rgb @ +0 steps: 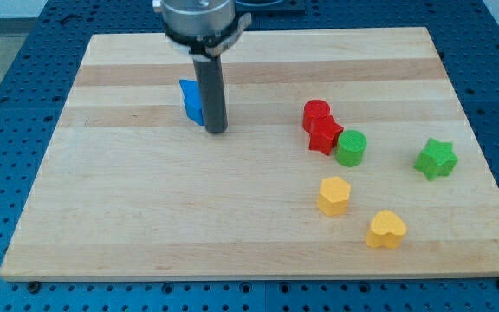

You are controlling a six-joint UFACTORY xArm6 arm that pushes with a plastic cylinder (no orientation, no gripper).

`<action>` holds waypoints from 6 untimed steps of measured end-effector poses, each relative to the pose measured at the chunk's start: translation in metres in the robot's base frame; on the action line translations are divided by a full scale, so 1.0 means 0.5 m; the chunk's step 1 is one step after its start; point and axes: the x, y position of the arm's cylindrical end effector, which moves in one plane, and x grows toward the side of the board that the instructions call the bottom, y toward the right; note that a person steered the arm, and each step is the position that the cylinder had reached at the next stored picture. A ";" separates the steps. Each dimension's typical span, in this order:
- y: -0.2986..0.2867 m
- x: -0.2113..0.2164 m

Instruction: Push the yellow heart a bit up

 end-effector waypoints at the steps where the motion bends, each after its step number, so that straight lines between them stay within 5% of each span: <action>1: 0.010 0.117; 3: 0.177 0.319; 6: 0.511 0.326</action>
